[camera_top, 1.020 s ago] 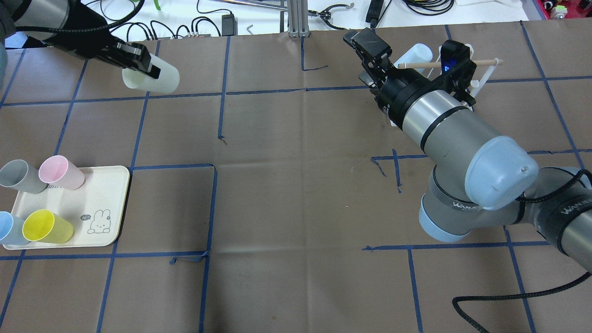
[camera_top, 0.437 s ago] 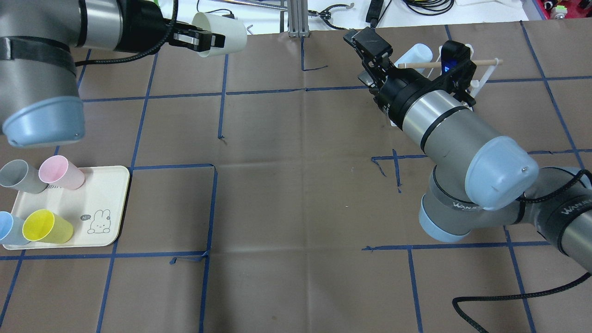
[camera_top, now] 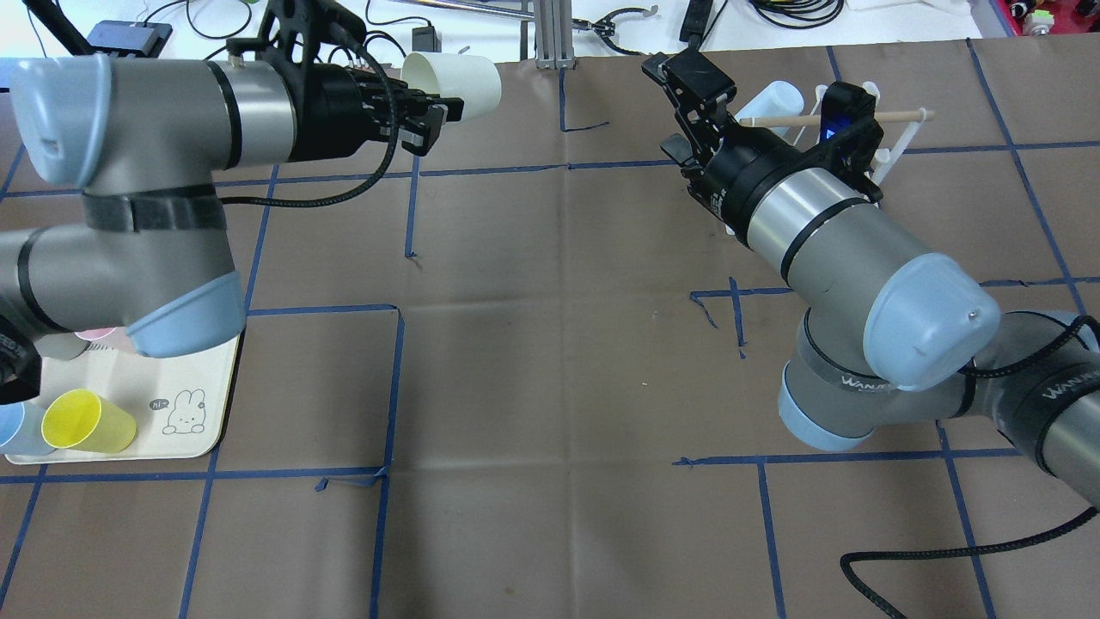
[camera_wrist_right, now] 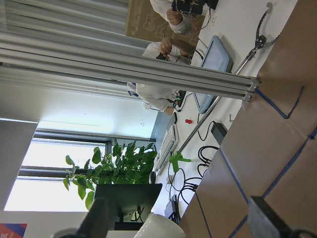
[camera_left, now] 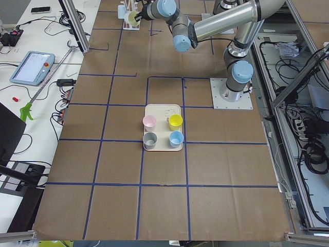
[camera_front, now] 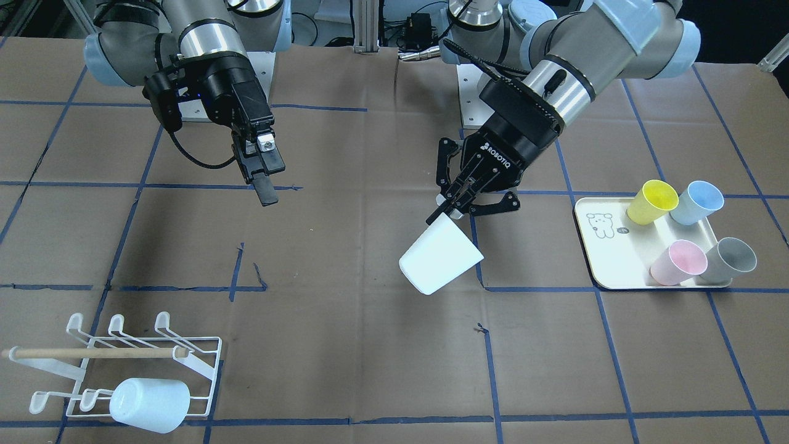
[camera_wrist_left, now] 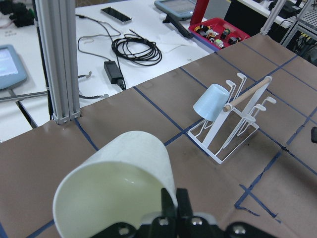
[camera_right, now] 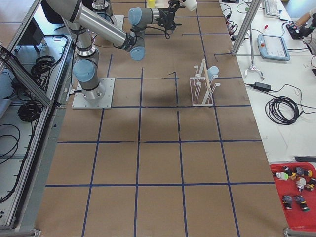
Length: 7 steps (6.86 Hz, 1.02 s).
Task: Transfer IKEA cup to right arm and place on rack
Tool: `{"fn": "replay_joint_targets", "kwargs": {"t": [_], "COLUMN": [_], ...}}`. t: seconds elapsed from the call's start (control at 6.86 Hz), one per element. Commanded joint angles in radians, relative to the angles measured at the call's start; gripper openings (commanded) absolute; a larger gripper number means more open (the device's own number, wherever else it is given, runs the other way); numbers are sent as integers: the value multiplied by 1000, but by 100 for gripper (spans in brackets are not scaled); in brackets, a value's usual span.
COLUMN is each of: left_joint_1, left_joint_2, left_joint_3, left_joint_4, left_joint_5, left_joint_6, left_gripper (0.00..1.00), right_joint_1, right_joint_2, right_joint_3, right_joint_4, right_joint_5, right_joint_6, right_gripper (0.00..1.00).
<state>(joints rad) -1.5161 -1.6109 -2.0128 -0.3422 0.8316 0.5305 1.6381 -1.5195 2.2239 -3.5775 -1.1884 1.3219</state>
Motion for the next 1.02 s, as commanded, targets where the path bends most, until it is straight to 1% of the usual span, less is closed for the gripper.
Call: {"fn": "replay_joint_targets", "kwargs": {"t": [0.0,0.15,0.29,0.44,0.58,0.73,0.87], "left_joint_1": [-27,-32,-35,-44,-55,-61,-61], "left_joint_2": [-18,-23,-23,-18,-1,2,-9], "left_joint_3": [-128,-167,-170,-172,-182,-201,-213], "left_joint_4": [278,381,406,408,408,425,480], "left_joint_5": [-8,-9,-11,-17,-57,-58,-61], "left_joint_6": [-27,-99,-116,-118,-119,-122,-162], "left_gripper": [0,0,0,0,0,0,0], "right_joint_1": [6,11,11,15,17,17,22], "right_joint_2": [-11,-24,-30,-34,-30,-30,-30], "right_joint_3": [19,19,34,69,69,65,48], "right_joint_4": [3,15,20,25,29,105,133], "right_joint_5": [45,47,49,50,56,99,110], "right_joint_6": [124,157,166,222,230,231,229], "right_gripper": [100,100,100,100,100,100,100]}}
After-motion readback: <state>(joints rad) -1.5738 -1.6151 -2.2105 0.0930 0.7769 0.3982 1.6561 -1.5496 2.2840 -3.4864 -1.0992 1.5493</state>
